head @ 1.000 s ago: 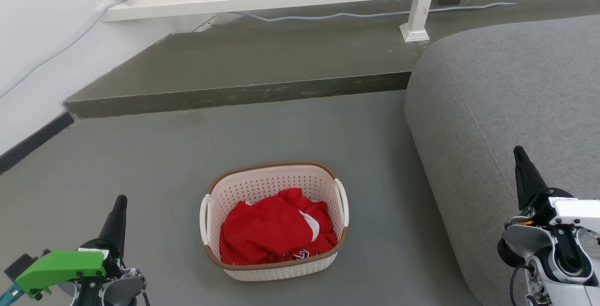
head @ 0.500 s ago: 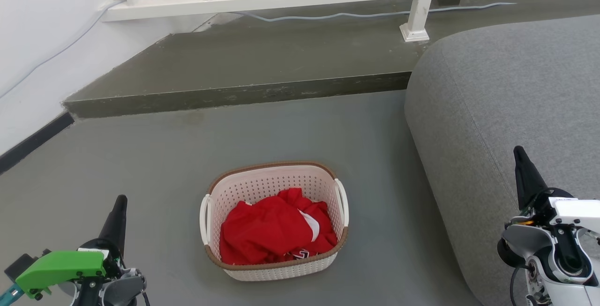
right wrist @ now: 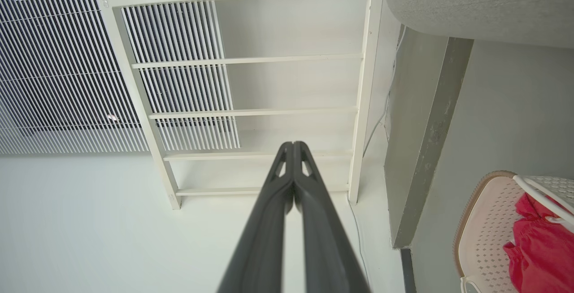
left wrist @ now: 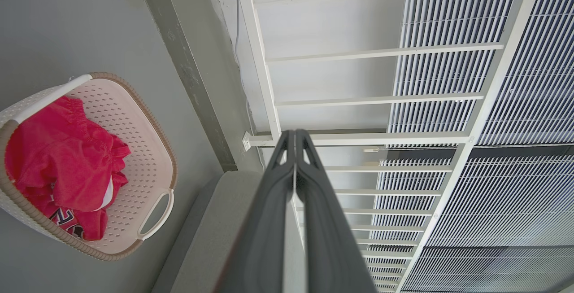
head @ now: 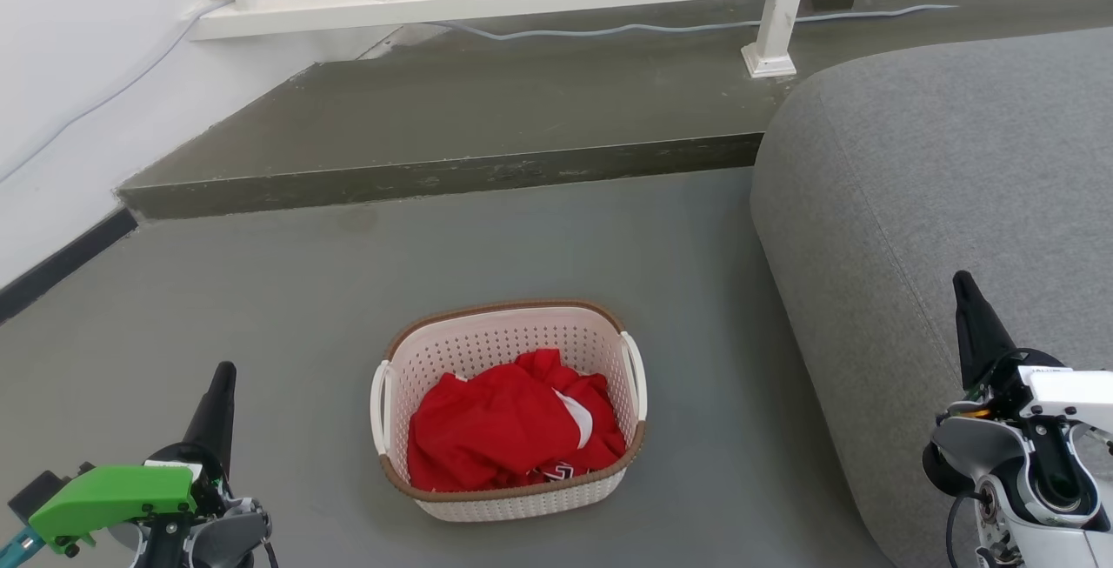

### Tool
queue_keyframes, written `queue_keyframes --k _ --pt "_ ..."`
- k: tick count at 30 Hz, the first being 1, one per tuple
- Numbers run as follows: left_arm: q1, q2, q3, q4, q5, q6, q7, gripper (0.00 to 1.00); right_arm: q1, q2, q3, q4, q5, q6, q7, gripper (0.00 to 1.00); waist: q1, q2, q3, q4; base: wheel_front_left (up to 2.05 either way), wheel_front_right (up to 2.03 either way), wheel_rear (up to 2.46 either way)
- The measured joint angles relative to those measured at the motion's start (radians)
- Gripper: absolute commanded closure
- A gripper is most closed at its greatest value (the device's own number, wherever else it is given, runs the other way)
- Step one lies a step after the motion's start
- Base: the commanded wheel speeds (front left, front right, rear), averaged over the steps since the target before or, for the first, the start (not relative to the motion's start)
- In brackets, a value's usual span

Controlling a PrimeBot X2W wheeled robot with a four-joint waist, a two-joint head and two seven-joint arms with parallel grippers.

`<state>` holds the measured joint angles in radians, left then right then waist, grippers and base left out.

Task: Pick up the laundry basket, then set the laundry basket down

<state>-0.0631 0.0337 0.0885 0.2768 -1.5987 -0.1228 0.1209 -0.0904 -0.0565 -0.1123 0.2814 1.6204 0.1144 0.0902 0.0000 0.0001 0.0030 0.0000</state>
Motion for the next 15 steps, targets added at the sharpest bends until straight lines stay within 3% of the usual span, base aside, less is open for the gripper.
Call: queue_keyframes --k 15 --pt "0.0 0.0 0.0 0.0 0.0 0.0 0.0 1.0 0.0 0.0 -0.001 0.0 0.0 0.0 0.0 1.0 0.0 0.0 0.0 0.0 0.0 0.0 0.0"
